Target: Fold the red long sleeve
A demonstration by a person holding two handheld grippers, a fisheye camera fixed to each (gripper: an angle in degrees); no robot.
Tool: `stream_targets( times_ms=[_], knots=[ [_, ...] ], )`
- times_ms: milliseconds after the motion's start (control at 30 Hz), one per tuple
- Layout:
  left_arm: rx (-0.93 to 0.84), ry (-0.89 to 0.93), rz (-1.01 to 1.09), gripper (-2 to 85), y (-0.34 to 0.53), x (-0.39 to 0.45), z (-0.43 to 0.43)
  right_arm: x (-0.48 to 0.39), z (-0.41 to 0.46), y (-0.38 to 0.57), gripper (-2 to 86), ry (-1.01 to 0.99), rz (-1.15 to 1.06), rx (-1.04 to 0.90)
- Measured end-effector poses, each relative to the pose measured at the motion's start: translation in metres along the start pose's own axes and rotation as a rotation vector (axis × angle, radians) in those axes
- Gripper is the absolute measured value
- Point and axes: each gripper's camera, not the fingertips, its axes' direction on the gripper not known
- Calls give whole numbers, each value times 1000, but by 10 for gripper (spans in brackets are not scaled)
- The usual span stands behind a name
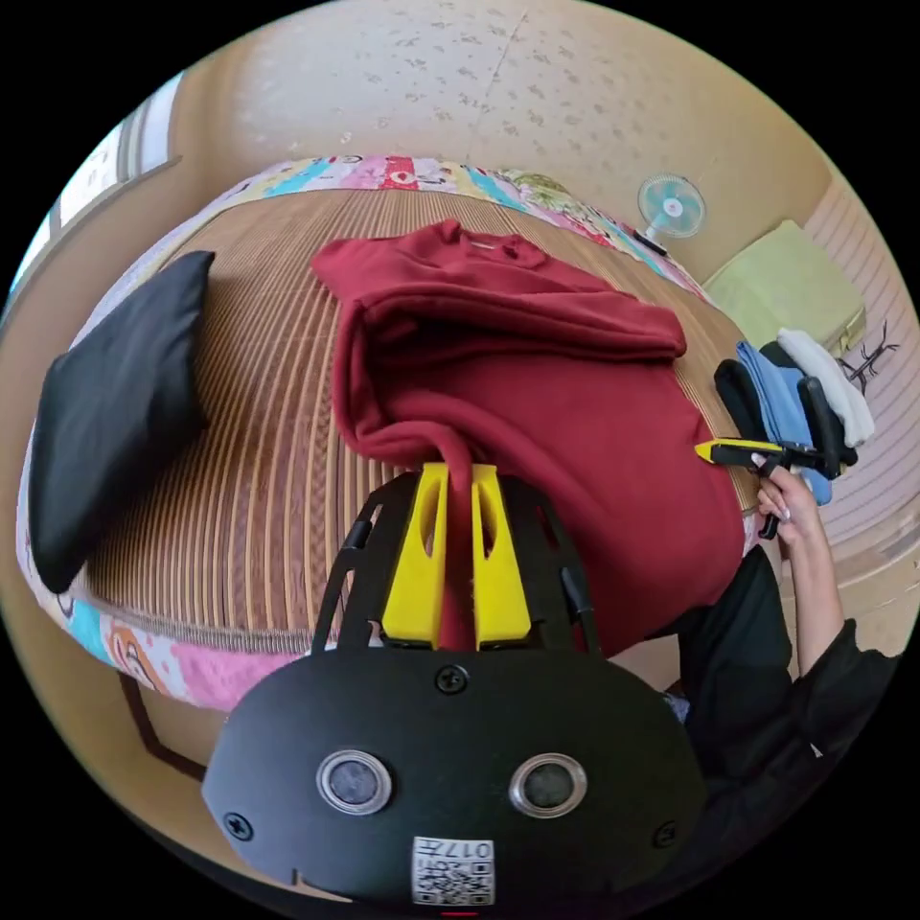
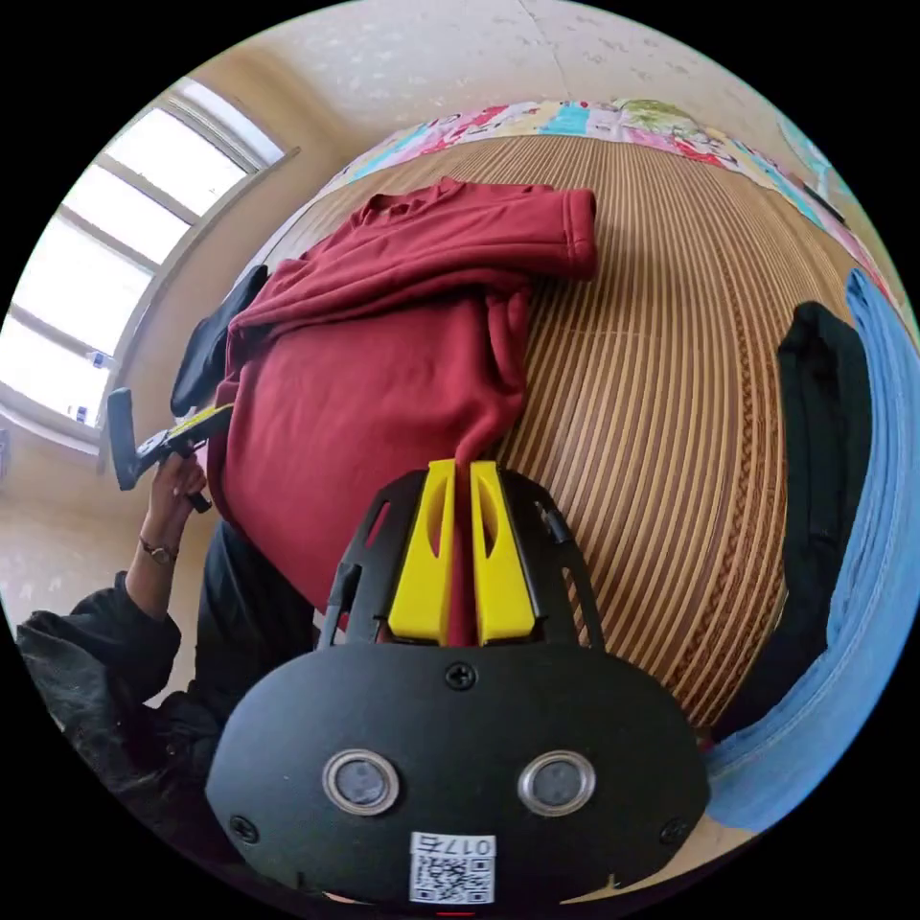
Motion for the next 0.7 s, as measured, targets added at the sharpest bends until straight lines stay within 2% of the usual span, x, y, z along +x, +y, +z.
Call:
stream_targets(
  times_ms=[33, 100, 133, 200, 267, 300, 367, 433, 500, 600, 700],
  knots=[
    [-22, 29, -55, 41, -30, -13, 0, 10, 0, -32, 40, -42, 32, -47],
    [34, 33, -133, 39, -59, -31, -13, 10, -6, -68, 37, 7, 25, -1],
    [120, 11, -170, 40, -68, -38, -35, 2, -19, -82, 36, 65, 13, 76],
    [252, -16, -172, 47, -67, -39, -74, -10, -55, -85, 38, 56, 51, 228],
    [304, -33, -130, 56, -54, -36, -98, -32, -99, -59, 42, 13, 18, 418],
    [305, -18, -77, 62, -40, -36, -105, -38, -104, -51, 44, 25, -3, 439],
    [274, -24, -54, 76, -13, -41, -107, -49, -100, -19, 59, 145, -6, 418],
    [267, -81, -72, 103, 31, -54, -105, -45, -80, 3, 88, 172, 18, 372],
    [250, -88, -86, 111, 61, -64, -103, -38, -52, 21, 115, 117, 11, 297],
    [124, -56, -159, 127, 98, -74, -92, -31, -4, 48, 130, 59, 60, 151],
    [164, -21, -223, 121, 131, -72, -99, -44, 1, 91, 111, 105, 109, 251]
  ],
)
